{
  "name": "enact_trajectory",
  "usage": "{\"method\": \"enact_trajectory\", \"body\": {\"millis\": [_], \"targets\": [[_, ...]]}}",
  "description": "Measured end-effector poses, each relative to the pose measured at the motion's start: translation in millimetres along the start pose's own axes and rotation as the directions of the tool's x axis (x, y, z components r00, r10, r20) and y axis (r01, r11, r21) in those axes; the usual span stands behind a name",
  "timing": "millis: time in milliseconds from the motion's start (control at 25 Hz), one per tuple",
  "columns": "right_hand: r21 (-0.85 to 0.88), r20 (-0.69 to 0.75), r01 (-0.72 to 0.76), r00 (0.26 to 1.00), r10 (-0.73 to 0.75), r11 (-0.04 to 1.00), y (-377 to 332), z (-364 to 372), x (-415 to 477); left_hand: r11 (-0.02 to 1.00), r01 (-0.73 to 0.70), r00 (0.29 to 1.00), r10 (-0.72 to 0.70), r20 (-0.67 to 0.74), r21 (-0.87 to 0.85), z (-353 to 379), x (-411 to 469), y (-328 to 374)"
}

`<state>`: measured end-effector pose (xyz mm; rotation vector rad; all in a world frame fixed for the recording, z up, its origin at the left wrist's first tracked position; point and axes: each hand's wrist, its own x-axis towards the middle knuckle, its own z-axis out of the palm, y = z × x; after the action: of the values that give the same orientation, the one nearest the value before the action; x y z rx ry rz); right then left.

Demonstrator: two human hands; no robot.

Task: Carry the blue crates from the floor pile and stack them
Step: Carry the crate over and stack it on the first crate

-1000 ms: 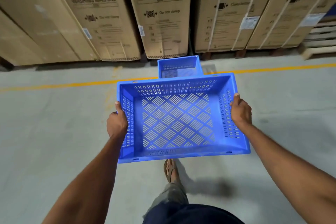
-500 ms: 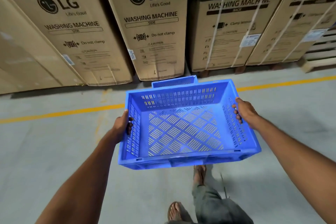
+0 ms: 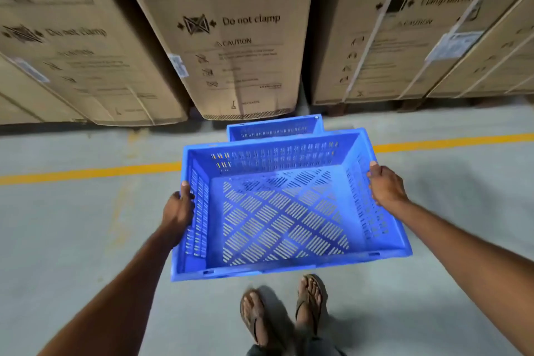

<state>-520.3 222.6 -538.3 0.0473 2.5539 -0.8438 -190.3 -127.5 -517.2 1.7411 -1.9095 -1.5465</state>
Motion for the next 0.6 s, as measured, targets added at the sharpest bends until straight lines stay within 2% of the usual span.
{"method": "enact_trajectory", "body": {"millis": [200, 400, 600], "targets": [[-0.054, -0.092, 0.083, 0.992, -0.087, 0.995, -27, 70, 117, 0.988, -0.143, 0.988, 0.146, -0.047, 0.059, 65, 139, -9], [-0.087, -0.162, 0.127, 0.977, -0.14, 0.988, -63, 133, 234, 0.982, -0.166, 0.973, 0.177, -0.146, 0.086, 120, 267, 4], [-0.101, -0.235, 0.186, 0.95, -0.205, 0.977, -103, 158, 302, 0.981, -0.188, 0.968, 0.193, -0.158, 0.046, 154, 366, 33]]}}
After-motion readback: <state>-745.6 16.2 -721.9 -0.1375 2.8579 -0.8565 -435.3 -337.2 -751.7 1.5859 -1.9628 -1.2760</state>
